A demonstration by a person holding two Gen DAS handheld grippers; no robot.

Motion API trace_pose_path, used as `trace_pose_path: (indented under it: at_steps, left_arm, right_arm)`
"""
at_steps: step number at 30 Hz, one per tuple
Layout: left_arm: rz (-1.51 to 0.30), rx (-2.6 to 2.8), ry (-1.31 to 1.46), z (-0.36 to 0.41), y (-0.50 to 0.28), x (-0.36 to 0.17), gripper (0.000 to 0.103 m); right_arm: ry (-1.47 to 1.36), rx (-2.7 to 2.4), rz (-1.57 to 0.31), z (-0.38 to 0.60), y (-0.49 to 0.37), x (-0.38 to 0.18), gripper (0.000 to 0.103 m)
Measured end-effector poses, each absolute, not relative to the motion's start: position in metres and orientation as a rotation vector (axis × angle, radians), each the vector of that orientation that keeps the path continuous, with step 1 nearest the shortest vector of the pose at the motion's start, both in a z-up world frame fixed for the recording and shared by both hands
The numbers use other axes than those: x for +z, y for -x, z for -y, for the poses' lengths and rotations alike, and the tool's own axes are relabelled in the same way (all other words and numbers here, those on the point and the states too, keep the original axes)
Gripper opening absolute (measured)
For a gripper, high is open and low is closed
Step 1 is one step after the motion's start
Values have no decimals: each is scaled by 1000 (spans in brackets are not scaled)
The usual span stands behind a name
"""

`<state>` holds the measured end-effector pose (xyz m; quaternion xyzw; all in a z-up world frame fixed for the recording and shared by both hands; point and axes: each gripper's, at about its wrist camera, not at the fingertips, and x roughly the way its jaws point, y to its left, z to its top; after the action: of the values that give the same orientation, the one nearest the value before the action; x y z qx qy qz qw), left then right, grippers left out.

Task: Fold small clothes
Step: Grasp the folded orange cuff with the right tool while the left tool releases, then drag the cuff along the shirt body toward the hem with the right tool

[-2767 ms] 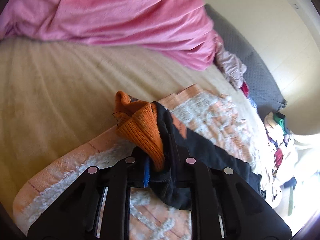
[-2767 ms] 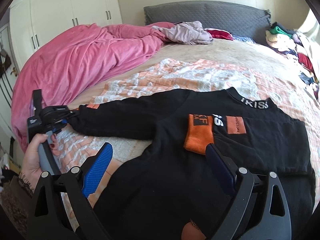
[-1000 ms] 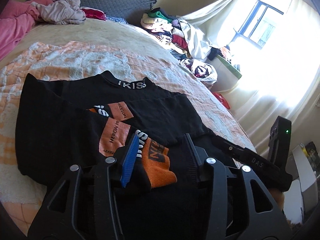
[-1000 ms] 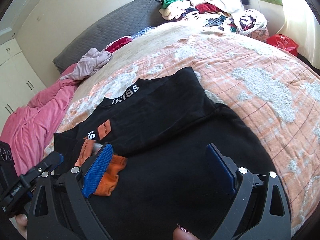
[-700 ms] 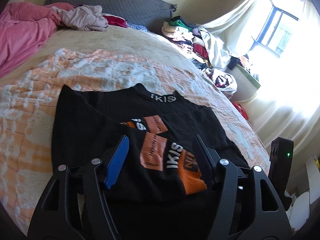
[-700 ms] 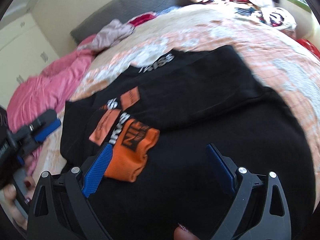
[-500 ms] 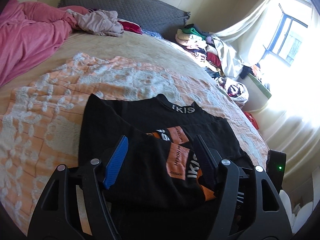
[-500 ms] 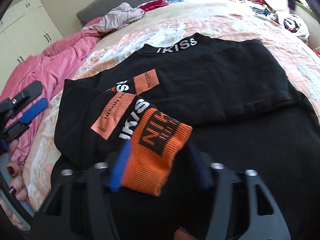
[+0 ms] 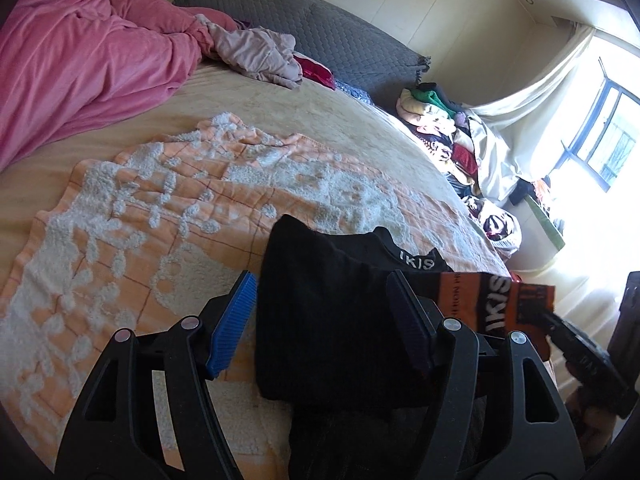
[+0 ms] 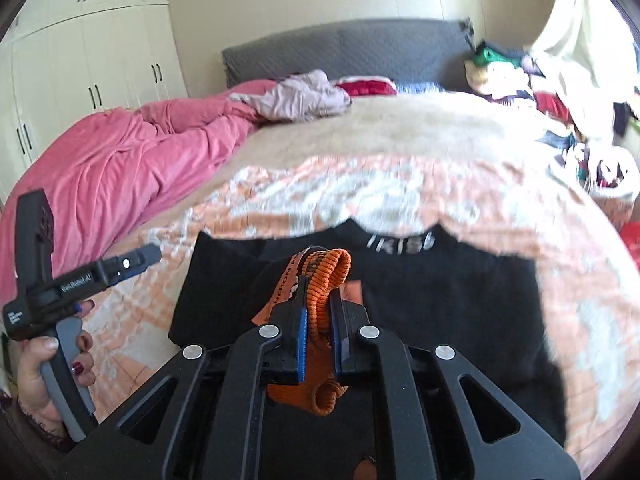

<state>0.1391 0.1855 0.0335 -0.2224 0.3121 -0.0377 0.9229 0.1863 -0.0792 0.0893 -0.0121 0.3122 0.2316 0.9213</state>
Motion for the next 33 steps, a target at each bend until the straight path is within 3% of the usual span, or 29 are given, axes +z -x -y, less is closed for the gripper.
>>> trace_pose_path:
  at_steps: [9, 33]
  left_arm:
    - [-638, -50, 468, -191, -141, 32, 60]
    - [-809, -198, 198, -85, -212, -15, 57]
  right_arm:
    - [63, 364, -592, 128, -211, 112, 8]
    - [115, 295, -623, 193, -234, 51, 8]
